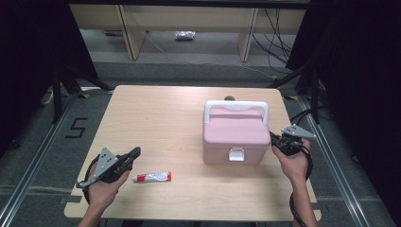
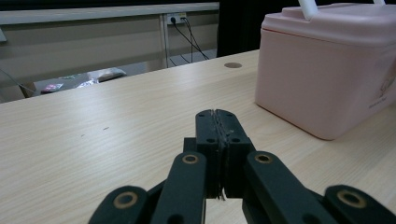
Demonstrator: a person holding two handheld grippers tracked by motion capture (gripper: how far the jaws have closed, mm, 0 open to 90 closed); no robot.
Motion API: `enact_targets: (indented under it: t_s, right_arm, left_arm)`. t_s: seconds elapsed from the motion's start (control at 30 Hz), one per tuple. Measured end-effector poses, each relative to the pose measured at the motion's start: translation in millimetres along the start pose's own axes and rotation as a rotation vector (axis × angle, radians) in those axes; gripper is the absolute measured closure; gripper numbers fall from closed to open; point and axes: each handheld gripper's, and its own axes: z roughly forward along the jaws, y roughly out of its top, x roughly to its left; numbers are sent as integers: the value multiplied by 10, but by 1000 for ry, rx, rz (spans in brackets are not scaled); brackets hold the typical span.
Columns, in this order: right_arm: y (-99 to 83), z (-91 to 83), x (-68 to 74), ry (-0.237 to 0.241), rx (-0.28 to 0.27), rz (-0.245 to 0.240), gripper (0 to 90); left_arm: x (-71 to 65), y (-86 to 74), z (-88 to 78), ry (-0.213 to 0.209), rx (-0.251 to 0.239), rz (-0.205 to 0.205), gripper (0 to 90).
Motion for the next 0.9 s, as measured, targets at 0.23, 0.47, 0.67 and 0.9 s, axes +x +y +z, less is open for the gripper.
enact_targets:
  t_s: [0.23,0.47,0.67,0.9]
  right_arm:
    - [33,37,84,12,0,-15,900]
    - [147,159,338,34,3,-53,900]
    - [207,316,579,73,1,-56,900]
    - [268,495,811,112,14,-79,900]
  left_arm:
    - [5,0,-2,1,1,-3,874]
    - [-11,0,-8,-6,10,0,874]
    - [-27,3,15,-21,14,0,858]
    - [-45,12,31,-26,14,3,843]
